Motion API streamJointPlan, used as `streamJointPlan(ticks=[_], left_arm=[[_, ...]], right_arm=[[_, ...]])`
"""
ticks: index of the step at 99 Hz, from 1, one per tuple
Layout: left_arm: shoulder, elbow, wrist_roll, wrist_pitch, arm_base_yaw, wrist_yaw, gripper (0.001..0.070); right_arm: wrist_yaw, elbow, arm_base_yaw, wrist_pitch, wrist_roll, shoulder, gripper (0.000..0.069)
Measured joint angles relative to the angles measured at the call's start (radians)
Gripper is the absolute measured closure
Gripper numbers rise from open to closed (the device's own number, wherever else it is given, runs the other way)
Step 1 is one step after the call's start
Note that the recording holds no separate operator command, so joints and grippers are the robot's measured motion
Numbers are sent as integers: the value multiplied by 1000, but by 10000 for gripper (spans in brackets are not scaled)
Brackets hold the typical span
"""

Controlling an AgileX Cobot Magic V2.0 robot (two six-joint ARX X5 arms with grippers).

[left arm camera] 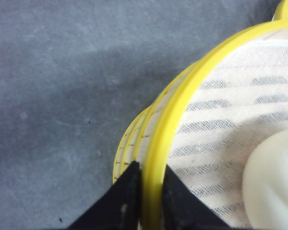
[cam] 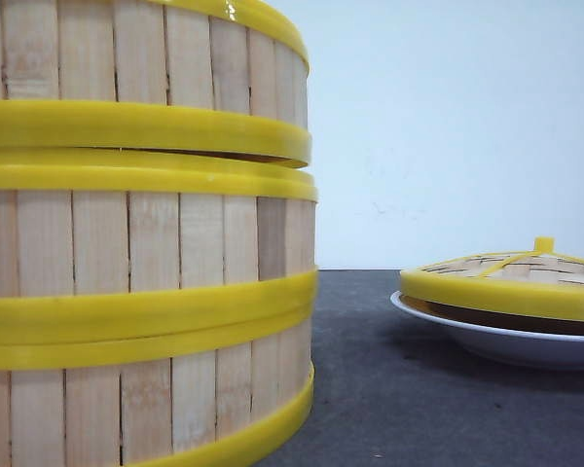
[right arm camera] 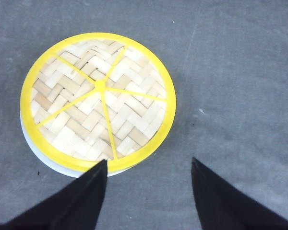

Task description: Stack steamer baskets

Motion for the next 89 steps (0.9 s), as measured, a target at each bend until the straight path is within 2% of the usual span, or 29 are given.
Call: streamJointPlan(ticks=[35,62,89], left_arm=[[38,0,-2,10,-31,-2,684],[64,1,-9,48,-37,-56,684],[64,1,-10,48,-37,-57,683]], right_arm=[[0,0,0,0,0,0,355],[0,0,0,0,0,0,355],[0,0,0,0,0,0,355]])
